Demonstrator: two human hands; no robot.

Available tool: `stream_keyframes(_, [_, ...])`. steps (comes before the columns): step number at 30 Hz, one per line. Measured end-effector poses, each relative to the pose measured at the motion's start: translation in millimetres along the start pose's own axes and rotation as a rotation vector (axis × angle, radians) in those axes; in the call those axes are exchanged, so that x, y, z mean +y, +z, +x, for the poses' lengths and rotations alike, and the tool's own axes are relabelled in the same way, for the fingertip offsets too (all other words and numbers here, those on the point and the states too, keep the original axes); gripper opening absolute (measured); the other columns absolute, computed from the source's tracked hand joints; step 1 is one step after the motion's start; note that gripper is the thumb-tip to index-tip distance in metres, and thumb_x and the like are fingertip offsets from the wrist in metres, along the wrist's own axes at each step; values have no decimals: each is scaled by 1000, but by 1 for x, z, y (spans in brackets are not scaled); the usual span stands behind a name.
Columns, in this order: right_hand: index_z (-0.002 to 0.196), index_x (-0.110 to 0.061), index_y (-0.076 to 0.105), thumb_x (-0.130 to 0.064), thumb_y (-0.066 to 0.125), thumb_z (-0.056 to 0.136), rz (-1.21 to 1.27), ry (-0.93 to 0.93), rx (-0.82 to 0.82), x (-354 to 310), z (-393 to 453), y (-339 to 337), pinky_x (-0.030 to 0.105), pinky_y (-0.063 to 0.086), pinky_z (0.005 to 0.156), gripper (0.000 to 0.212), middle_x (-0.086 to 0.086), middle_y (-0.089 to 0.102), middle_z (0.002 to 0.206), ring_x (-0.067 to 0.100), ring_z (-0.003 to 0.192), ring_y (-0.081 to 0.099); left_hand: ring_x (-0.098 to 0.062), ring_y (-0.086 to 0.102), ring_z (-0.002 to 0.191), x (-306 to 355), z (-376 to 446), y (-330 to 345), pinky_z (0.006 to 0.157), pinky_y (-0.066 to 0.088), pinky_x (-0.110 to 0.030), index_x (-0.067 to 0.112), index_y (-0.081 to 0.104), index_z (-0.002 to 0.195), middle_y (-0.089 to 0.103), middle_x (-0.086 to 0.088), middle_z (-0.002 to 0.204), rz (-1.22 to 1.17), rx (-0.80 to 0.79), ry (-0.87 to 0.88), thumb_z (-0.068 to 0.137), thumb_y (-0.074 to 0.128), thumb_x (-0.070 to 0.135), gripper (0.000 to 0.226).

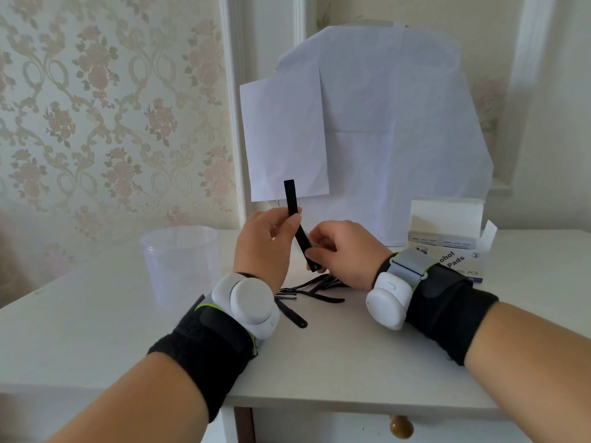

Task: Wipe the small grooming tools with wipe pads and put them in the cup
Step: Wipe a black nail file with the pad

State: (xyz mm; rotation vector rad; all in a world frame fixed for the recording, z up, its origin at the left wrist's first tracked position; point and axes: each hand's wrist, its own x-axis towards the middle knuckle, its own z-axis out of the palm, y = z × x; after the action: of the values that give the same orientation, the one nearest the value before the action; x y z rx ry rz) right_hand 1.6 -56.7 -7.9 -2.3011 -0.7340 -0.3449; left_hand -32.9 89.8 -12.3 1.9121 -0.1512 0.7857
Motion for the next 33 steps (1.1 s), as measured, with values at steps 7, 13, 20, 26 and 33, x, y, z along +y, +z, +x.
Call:
stream_keyframes(7, [83,-20,64,-19,70,88,65,-4,15,-1,-1,3,22,53,68,8,-3,73,73,5,61,67,-10,69,86,1,0,0,73,55,-21,32,71,93,73,7,89,-208,2,-51,96,57,25,16])
stream_keyframes(13, [92,-12,69,-17,70,87,165,6,31,-1,-2,2,19,53,62,8,2,73,75,7,59,67,-13,73,82,1,-1,-2,75,57,-25,22,71,93,74,3,92,-345,9,-48,96,56,13,18])
stream_keyframes(20, [95,-11,69,-18,69,88,169,-6,34,-1,-2,1,21,55,63,11,5,74,78,10,62,68,-17,73,84,2,0,-2,80,58,-33,19,69,96,74,-4,95,-396,-1,-83,97,54,12,16])
stream_keyframes(26, [88,-11,66,-16,69,89,225,31,44,1,-3,3,22,53,59,6,3,71,69,9,58,66,-13,71,85,-3,-1,1,85,57,-33,25,66,116,76,8,85,-225,-69,-99,93,61,27,23])
stream_keyframes(33, [87,-16,76,-24,69,90,329,13,160,1,-3,0,37,61,69,11,5,74,75,25,71,71,-11,72,77,-2,1,-2,70,56,-26,17,65,111,76,3,80,-259,52,-124,95,58,21,17])
